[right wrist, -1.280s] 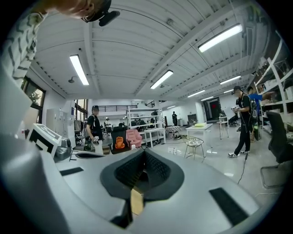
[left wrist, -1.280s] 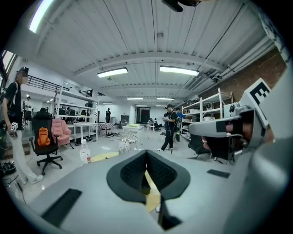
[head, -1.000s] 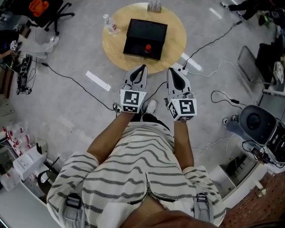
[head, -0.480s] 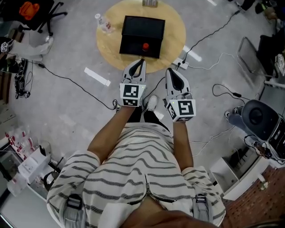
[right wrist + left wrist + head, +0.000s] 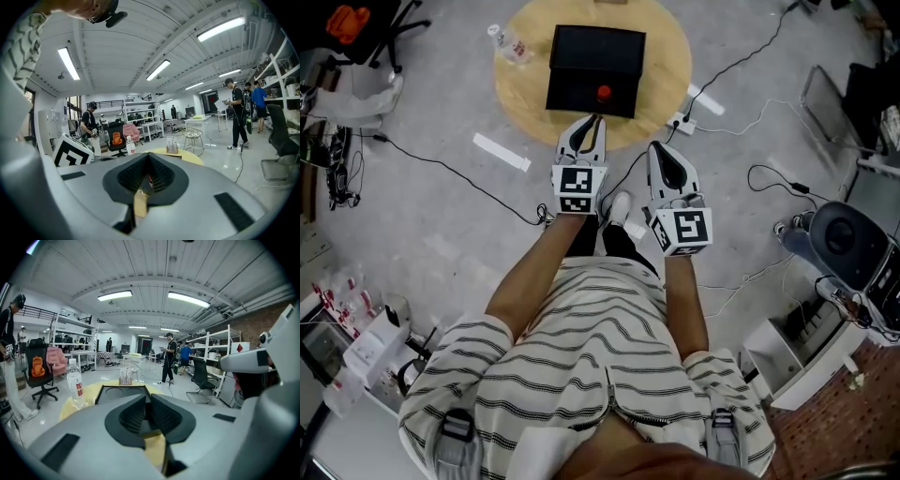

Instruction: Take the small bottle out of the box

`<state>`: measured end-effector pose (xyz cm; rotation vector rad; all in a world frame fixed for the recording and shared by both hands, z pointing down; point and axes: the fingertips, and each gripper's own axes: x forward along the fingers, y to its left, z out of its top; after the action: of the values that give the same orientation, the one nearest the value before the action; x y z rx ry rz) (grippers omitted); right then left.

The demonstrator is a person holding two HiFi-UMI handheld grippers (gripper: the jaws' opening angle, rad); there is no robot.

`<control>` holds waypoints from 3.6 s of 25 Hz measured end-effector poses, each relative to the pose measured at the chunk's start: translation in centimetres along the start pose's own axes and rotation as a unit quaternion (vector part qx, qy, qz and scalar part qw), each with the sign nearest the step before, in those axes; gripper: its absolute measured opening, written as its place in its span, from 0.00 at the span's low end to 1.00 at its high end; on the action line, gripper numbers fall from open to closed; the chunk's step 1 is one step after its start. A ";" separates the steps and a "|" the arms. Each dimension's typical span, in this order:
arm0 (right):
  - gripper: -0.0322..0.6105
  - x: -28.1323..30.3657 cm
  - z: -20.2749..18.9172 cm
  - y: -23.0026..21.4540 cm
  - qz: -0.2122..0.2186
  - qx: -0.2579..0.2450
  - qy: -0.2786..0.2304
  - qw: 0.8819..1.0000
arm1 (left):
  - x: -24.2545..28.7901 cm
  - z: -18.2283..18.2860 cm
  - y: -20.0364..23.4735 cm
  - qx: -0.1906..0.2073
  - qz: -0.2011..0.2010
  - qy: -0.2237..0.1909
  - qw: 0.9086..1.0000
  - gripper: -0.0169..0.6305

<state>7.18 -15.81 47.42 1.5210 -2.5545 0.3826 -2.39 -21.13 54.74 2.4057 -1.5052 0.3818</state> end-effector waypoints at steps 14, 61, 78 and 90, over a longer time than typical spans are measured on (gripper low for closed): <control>0.07 1.7 -1.4 -0.3 -0.002 0.009 0.020 1.000 | 4.2 -2.6 1.6 -0.006 -0.002 0.032 0.999 0.20; 0.07 2.6 -3.9 -2.0 -0.011 0.018 0.056 0.998 | 12.5 -8.5 3.8 0.014 0.019 0.088 0.996 0.28; 0.07 2.2 -3.6 -2.2 -0.012 0.020 0.054 0.998 | 11.9 -7.3 3.6 0.008 0.011 0.080 0.997 0.26; 0.07 1.4 -2.5 -1.4 -0.010 0.011 0.041 0.999 | 9.8 -5.2 2.9 0.013 0.007 0.062 0.998 0.26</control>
<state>7.73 -16.91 50.41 1.5042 -2.4784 0.4613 -1.19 -28.57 63.43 2.3460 -1.4722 0.5460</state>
